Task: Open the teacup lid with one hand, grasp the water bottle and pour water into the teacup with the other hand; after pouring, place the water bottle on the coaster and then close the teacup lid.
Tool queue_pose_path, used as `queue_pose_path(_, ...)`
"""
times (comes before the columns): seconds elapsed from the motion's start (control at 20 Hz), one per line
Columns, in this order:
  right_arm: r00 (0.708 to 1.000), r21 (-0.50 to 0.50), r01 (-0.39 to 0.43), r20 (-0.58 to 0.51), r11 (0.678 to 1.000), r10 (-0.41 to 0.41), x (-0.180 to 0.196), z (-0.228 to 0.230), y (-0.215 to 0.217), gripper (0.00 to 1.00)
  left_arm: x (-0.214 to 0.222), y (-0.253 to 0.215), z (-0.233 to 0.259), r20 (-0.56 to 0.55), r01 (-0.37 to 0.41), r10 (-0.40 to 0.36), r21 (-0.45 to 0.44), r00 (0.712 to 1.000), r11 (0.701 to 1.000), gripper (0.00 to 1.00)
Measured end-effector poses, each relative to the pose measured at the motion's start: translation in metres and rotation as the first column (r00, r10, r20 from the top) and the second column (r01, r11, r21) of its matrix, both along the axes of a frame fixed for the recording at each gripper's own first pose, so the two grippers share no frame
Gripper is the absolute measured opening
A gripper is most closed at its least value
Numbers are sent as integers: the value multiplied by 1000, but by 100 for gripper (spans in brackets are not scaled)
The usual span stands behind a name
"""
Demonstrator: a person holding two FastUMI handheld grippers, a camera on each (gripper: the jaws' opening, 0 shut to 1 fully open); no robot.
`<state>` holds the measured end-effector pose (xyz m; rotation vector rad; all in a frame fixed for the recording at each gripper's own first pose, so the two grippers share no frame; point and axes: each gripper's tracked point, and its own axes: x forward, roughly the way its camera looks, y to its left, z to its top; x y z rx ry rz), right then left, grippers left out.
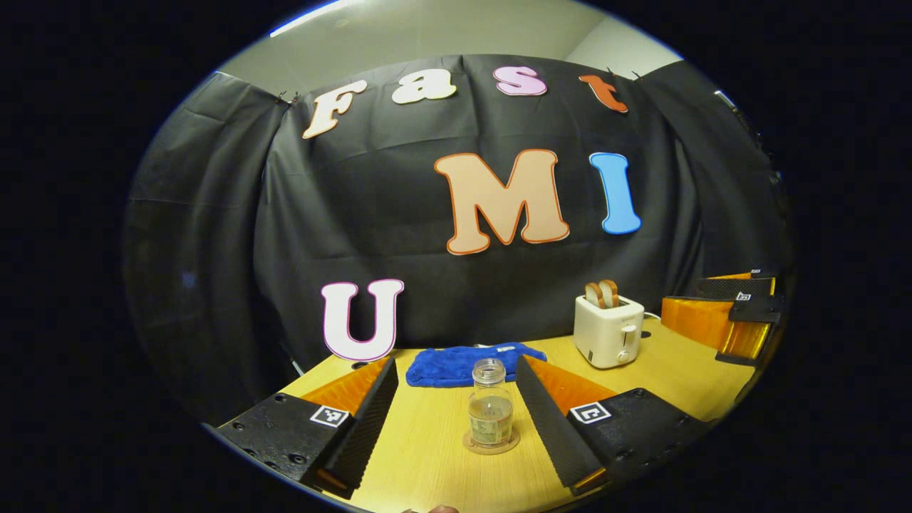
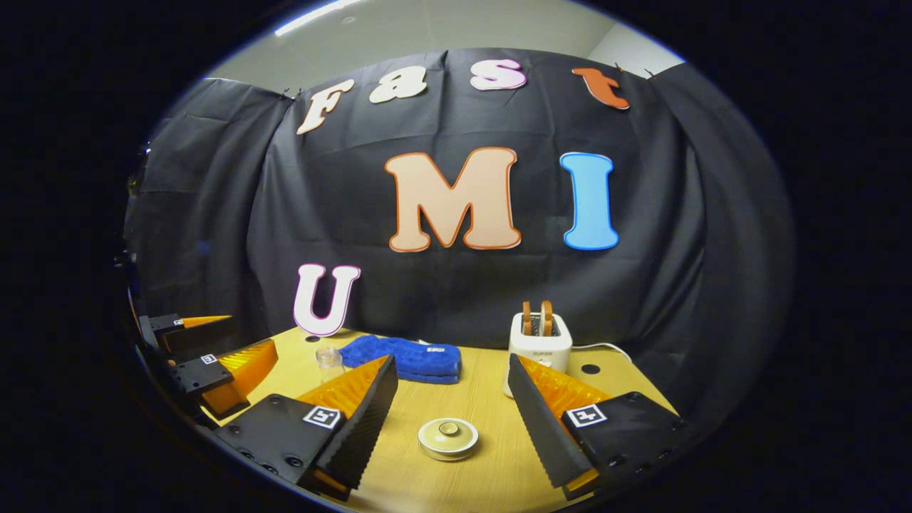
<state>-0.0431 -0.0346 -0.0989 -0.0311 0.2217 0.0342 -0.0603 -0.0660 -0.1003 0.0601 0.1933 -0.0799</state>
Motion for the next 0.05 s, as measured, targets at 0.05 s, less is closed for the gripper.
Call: queue_pose_path(0.05,1000,-12,18,20,1000,-18,-1,9,-2,96,-1,1,6,8,4,-4,-3,1000,1000,96)
